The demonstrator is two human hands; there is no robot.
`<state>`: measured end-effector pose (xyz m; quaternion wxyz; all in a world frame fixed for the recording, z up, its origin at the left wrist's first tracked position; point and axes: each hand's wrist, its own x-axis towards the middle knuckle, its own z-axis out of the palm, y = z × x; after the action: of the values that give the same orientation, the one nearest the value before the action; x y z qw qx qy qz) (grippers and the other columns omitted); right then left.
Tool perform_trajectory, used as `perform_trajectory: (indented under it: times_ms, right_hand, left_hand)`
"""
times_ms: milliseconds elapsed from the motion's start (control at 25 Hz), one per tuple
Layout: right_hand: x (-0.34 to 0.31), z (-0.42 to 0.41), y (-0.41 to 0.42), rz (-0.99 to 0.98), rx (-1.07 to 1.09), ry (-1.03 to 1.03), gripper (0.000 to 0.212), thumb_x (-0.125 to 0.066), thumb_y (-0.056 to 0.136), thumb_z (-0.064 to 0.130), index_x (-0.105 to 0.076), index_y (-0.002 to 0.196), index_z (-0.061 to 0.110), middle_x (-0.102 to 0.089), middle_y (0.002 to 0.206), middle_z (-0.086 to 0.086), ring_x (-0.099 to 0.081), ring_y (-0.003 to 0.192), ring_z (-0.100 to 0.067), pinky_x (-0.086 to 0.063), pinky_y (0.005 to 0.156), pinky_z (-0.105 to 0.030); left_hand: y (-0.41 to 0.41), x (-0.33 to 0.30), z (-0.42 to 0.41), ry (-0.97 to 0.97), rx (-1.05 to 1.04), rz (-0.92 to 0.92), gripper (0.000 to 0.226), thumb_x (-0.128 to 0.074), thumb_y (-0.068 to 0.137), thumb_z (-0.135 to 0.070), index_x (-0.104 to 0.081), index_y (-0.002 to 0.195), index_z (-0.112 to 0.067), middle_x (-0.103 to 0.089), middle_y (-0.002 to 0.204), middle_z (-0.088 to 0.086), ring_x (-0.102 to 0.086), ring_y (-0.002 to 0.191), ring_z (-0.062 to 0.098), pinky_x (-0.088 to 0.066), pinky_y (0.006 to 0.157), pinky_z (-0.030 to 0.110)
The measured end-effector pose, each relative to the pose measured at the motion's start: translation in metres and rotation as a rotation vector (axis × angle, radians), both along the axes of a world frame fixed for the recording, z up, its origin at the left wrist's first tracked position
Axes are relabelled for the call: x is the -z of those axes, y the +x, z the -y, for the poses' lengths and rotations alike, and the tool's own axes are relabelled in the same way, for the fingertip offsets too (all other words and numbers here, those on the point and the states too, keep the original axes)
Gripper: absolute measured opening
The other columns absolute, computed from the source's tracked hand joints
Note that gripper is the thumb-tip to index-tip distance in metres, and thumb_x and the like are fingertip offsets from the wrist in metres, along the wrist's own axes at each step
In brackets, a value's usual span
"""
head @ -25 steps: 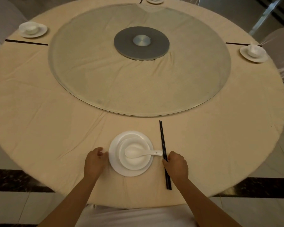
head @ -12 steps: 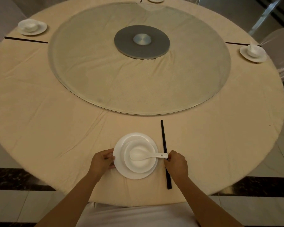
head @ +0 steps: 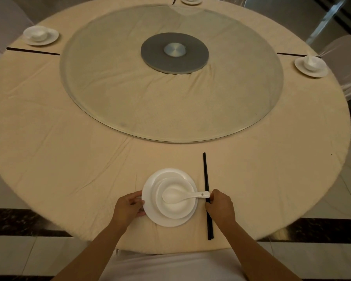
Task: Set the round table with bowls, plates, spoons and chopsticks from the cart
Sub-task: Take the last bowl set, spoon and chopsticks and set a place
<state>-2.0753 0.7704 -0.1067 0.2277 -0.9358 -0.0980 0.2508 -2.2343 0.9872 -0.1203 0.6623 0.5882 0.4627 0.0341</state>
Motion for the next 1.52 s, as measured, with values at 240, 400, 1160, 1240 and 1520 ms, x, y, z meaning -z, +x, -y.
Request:
perform_trajectory:
  times_ms: [240,400,1160,1240,1520]
  right_hand:
    - [-0.002,0.004,-0.002,-0.014,-0.019,-0.035,0.015,-0.056,0.083,0.005,-0.046,0.074,0.010,-0.050,0.071,-0.004,-0.046,0.064,-0.016,-0.037,0.057,-0.025]
    - [-0.010,0.005,-0.001,-0.027,0.108,0.002,0.014,-0.061,0.082,0.016,-0.054,0.074,0.008,-0.053,0.067,-0.001,-0.050,0.062,-0.016,-0.038,0.050,-0.024]
    - [-0.027,-0.027,-0.024,-0.526,0.470,0.492,0.008,-0.071,0.079,0.003,-0.065,0.073,0.003,-0.068,0.074,-0.016,-0.066,0.062,-0.020,-0.059,0.062,-0.026]
    - [-0.026,-0.020,-0.022,-0.488,0.489,0.462,0.011,-0.067,0.082,0.007,-0.066,0.071,0.004,-0.069,0.072,-0.014,-0.066,0.060,-0.019,-0.059,0.065,-0.030]
    - [-0.010,0.020,0.003,-0.055,0.098,-0.077,0.036,-0.067,0.082,0.030,-0.057,0.109,0.009,-0.064,0.100,-0.007,-0.060,0.085,-0.019,-0.041,0.067,-0.024]
  left_hand:
    - [-0.001,0.000,0.000,0.006,0.007,0.004,0.036,-0.057,0.085,0.006,-0.062,0.118,-0.007,-0.070,0.081,0.013,-0.069,0.077,0.026,-0.060,0.060,0.026]
    - [-0.001,0.000,0.001,-0.003,0.004,0.012,0.036,-0.057,0.085,0.006,-0.062,0.119,-0.006,-0.070,0.083,0.014,-0.069,0.077,0.026,-0.060,0.059,0.025]
    - [-0.001,0.001,0.001,-0.049,-0.026,0.036,0.035,-0.057,0.085,0.006,-0.061,0.119,-0.003,-0.071,0.085,0.010,-0.068,0.078,0.023,-0.059,0.059,0.024]
    - [-0.002,0.002,0.001,-0.049,-0.027,0.036,0.035,-0.057,0.085,0.006,-0.061,0.119,-0.004,-0.071,0.084,0.009,-0.069,0.077,0.022,-0.059,0.058,0.025]
    - [-0.002,0.008,-0.002,-0.038,-0.013,0.014,0.035,-0.057,0.085,0.006,-0.061,0.119,-0.004,-0.071,0.079,0.010,-0.068,0.072,0.024,-0.060,0.060,0.028]
